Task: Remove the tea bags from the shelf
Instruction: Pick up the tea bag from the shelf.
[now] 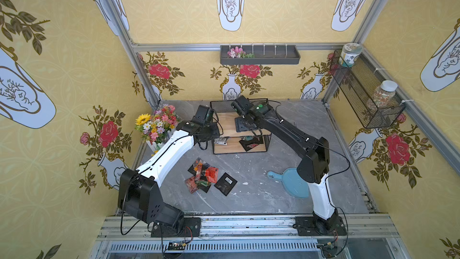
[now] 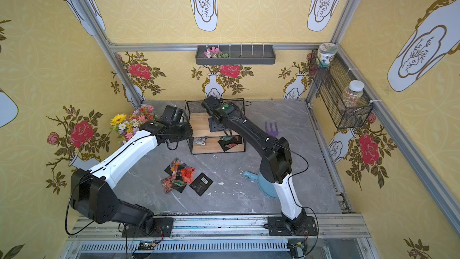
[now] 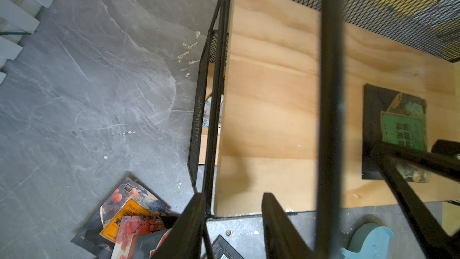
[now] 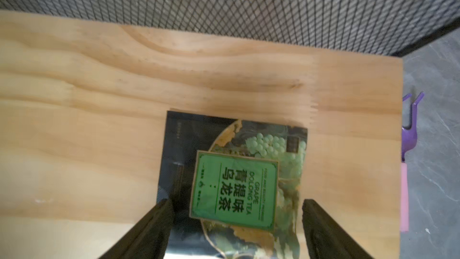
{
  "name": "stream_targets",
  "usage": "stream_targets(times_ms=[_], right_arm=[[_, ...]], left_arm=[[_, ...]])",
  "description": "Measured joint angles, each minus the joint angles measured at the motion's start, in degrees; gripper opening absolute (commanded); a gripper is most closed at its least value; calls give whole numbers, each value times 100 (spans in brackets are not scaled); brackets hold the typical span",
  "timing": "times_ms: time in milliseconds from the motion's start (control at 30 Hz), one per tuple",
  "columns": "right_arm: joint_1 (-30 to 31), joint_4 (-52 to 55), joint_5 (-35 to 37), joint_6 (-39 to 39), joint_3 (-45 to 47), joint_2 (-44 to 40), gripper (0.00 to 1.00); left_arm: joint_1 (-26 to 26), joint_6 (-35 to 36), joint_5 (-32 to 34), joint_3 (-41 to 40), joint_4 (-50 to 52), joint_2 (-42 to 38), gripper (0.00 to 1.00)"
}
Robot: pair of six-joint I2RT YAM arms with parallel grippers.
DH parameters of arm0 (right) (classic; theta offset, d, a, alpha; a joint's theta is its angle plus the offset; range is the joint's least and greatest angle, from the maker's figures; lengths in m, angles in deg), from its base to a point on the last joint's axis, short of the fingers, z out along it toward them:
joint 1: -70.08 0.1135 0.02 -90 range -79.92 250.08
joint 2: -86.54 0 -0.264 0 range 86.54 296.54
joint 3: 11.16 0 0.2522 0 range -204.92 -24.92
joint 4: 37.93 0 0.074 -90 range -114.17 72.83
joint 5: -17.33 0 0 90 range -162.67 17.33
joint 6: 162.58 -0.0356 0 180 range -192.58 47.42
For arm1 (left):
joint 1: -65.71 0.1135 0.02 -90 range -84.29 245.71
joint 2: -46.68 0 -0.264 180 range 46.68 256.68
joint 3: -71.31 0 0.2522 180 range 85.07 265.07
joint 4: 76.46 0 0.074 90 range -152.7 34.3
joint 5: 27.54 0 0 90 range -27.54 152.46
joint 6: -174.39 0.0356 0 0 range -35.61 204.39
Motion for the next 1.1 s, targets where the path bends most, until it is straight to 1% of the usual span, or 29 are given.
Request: stream_targets(times_ms=[233, 500, 700, 833, 967, 1100], right_arm=[[-22, -420, 0, -2, 186, 20, 68], [-129, -820, -20, -35, 584, -160, 52], [-157, -918, -17, -37, 671, -192, 35], [-157, -935, 2, -37, 671, -192, 29], [-155, -920, 11, -61, 649, -179, 18], [-155, -925, 20, -57, 656, -186, 10]], left_arm=[[0, 0, -2, 9, 4, 0, 43], [0, 0, -4, 9, 4, 0, 43], [0, 0, -2, 9, 4, 0, 43], [0, 0, -4, 9, 4, 0, 43], [0, 0, -4, 9, 4, 0, 43], [0, 0, -2, 28, 4, 0, 43]])
